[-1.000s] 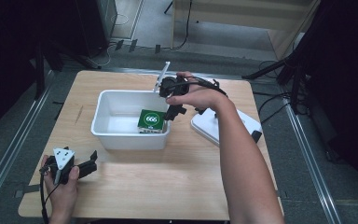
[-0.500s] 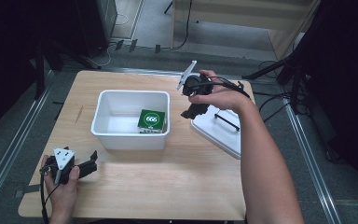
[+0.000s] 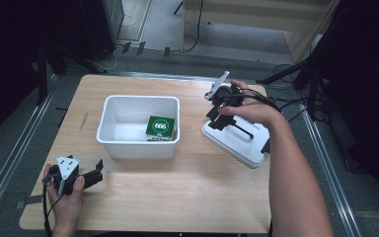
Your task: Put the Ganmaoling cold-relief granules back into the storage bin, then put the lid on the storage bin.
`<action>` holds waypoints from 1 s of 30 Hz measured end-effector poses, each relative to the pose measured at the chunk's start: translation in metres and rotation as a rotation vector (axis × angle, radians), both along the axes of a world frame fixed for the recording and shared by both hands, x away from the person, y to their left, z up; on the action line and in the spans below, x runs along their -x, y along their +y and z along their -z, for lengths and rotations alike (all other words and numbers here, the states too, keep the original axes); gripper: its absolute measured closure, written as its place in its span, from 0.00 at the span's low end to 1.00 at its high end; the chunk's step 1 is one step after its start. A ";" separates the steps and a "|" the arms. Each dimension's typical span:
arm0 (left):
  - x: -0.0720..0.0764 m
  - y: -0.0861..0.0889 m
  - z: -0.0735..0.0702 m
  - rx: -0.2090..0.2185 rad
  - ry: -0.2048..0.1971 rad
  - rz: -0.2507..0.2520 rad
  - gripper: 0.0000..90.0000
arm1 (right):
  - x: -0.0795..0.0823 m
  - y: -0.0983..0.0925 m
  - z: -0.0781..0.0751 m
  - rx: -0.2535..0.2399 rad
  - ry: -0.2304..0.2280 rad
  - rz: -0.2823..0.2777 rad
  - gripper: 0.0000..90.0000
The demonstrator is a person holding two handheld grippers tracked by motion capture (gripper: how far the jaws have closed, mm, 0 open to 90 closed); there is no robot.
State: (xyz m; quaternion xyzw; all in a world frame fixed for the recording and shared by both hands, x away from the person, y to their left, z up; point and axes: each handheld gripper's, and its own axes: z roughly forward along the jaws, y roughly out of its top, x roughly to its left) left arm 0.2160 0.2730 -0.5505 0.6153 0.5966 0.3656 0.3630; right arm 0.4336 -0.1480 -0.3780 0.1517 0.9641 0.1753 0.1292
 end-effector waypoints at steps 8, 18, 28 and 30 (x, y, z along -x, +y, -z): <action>0.001 -0.001 0.000 0.000 -0.003 -0.001 0.05 | -0.002 -0.033 0.011 -0.006 0.000 0.075 0.00; 0.001 0.000 0.000 0.004 -0.007 0.000 0.05 | -0.001 -0.060 0.027 -0.002 0.038 0.155 0.00; 0.000 0.000 0.000 0.001 -0.001 -0.002 0.05 | -0.002 -0.074 0.044 0.016 0.030 0.215 0.00; 0.000 0.000 0.000 0.001 -0.003 -0.003 0.05 | -0.003 -0.075 0.048 0.024 0.024 0.235 0.04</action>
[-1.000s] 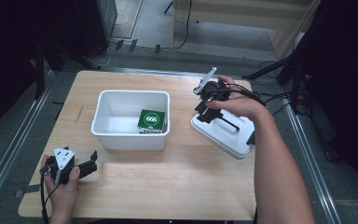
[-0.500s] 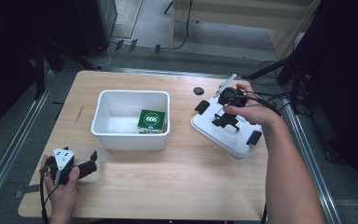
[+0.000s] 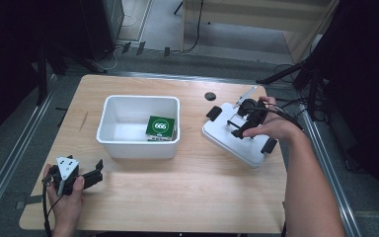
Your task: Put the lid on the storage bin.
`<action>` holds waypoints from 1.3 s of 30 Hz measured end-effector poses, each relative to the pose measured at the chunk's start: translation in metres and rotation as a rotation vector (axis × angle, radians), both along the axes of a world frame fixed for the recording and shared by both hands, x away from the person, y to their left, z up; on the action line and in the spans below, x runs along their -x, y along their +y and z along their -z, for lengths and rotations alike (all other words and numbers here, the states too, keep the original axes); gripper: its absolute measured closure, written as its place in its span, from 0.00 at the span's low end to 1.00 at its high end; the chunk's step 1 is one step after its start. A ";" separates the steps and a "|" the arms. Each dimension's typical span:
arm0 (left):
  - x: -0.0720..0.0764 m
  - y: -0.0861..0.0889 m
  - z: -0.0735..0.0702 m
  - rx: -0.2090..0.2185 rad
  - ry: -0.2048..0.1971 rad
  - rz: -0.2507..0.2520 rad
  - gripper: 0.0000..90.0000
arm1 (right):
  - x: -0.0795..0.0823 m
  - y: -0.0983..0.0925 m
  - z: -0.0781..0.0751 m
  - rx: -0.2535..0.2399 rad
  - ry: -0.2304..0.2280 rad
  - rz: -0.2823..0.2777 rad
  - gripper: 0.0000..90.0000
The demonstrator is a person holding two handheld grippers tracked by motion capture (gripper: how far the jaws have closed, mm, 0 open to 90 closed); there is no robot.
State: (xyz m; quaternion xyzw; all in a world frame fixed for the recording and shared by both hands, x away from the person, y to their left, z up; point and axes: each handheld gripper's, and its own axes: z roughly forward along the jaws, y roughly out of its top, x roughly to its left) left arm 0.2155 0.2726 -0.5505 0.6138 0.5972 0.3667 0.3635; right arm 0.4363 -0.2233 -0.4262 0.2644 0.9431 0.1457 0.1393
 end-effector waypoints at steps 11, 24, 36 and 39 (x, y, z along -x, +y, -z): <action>0.000 0.000 0.000 0.001 0.000 0.002 0.05 | -0.004 -0.010 0.022 0.020 0.030 0.064 0.38; 0.000 0.000 0.000 0.002 0.001 0.001 0.05 | -0.008 -0.006 0.031 0.065 0.035 0.066 0.74; 0.000 0.001 0.000 0.003 0.002 0.000 0.05 | -0.009 -0.003 0.033 0.108 0.024 0.046 0.92; 0.000 0.001 0.000 0.003 0.003 0.000 0.05 | -0.009 -0.003 0.031 0.111 0.016 0.042 0.94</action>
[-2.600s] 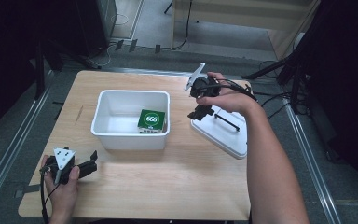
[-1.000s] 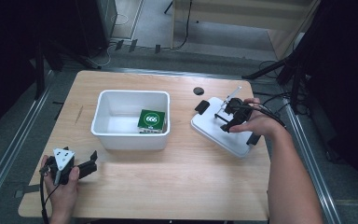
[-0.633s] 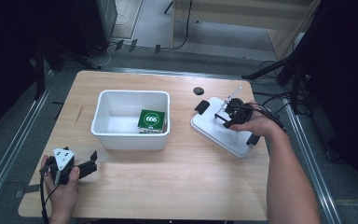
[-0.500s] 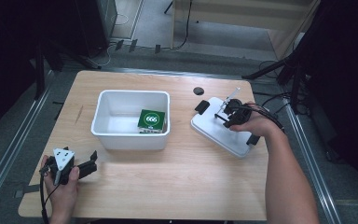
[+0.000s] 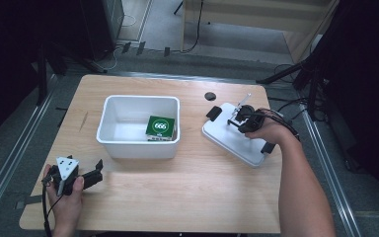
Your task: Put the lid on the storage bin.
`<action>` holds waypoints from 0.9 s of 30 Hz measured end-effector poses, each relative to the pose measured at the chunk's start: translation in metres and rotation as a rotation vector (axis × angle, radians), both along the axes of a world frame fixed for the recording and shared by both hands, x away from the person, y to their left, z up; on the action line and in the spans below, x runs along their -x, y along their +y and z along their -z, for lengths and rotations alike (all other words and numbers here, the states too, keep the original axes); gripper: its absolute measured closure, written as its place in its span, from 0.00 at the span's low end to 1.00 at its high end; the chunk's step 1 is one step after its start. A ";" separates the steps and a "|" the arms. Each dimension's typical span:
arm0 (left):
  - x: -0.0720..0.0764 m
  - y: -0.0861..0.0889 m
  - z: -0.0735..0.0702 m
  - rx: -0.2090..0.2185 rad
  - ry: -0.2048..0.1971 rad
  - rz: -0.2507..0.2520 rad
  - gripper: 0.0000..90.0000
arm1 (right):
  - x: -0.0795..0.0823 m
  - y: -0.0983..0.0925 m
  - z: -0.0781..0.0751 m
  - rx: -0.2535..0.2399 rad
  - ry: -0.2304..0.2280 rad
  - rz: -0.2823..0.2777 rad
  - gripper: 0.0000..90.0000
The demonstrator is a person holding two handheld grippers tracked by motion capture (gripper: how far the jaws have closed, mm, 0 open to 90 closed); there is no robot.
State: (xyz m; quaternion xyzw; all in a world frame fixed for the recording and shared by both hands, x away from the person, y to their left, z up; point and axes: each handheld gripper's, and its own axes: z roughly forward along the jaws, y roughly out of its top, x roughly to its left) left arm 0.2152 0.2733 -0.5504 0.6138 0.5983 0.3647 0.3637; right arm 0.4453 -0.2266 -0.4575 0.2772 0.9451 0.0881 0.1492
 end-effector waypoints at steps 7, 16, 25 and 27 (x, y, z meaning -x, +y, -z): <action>0.000 0.000 0.000 0.001 0.000 -0.001 0.05 | 0.004 -0.001 -0.006 -0.031 0.014 -0.062 0.95; 0.000 0.000 0.000 0.001 0.000 -0.002 0.05 | 0.008 0.001 -0.021 -0.055 -0.006 -0.101 0.95; 0.000 0.000 0.000 0.004 0.000 -0.002 0.05 | 0.009 0.008 -0.047 -0.067 -0.048 -0.152 0.95; 0.000 0.000 0.000 0.004 0.000 -0.002 0.05 | 0.010 0.010 -0.054 -0.071 -0.056 -0.160 0.95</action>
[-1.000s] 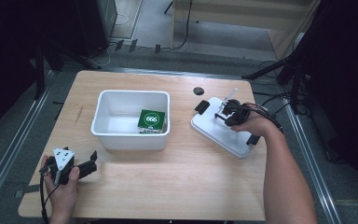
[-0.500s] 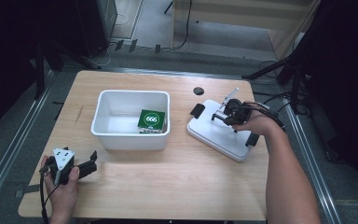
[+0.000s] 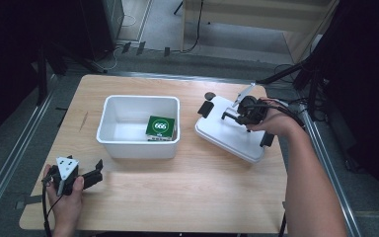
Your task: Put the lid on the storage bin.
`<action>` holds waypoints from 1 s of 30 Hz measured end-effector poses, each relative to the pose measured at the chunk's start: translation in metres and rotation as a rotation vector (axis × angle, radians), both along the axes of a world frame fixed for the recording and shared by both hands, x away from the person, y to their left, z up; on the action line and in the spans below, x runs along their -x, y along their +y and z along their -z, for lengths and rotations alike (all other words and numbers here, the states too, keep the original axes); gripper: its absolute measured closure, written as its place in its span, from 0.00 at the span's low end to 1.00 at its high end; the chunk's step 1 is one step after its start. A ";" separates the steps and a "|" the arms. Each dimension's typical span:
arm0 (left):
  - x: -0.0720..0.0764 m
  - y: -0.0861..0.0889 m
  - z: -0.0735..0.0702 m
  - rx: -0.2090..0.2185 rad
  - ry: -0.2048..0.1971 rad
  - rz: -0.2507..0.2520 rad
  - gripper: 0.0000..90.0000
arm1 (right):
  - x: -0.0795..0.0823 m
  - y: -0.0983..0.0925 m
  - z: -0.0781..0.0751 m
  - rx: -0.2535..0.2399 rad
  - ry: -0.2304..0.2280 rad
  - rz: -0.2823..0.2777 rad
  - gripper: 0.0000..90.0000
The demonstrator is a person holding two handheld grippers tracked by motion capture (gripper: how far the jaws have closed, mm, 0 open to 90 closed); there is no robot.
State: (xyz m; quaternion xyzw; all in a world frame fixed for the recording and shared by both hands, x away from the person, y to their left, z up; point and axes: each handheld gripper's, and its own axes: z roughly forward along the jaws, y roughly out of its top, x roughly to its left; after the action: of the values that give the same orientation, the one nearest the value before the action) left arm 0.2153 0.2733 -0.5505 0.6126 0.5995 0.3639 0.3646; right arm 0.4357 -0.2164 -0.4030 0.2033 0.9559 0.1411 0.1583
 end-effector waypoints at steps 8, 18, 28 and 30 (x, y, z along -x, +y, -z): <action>0.000 0.000 0.000 0.002 -0.001 -0.001 0.05 | 0.005 0.013 -0.032 -0.022 -0.024 -0.053 0.95; 0.000 0.000 0.000 0.006 -0.004 0.010 0.05 | 0.009 0.030 -0.063 -0.027 -0.041 -0.109 0.95; 0.000 0.001 0.000 0.005 0.000 0.015 0.05 | 0.016 0.054 -0.092 -0.047 -0.079 -0.168 0.95; 0.000 0.001 0.000 0.005 -0.002 0.014 0.05 | 0.017 0.061 -0.095 -0.050 -0.078 -0.185 0.95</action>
State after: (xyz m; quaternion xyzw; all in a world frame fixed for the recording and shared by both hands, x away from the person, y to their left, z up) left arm 0.2150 0.2740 -0.5504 0.6156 0.5957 0.3603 0.3693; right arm 0.4190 -0.1556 -0.3078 0.1124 0.9599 0.1867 0.1763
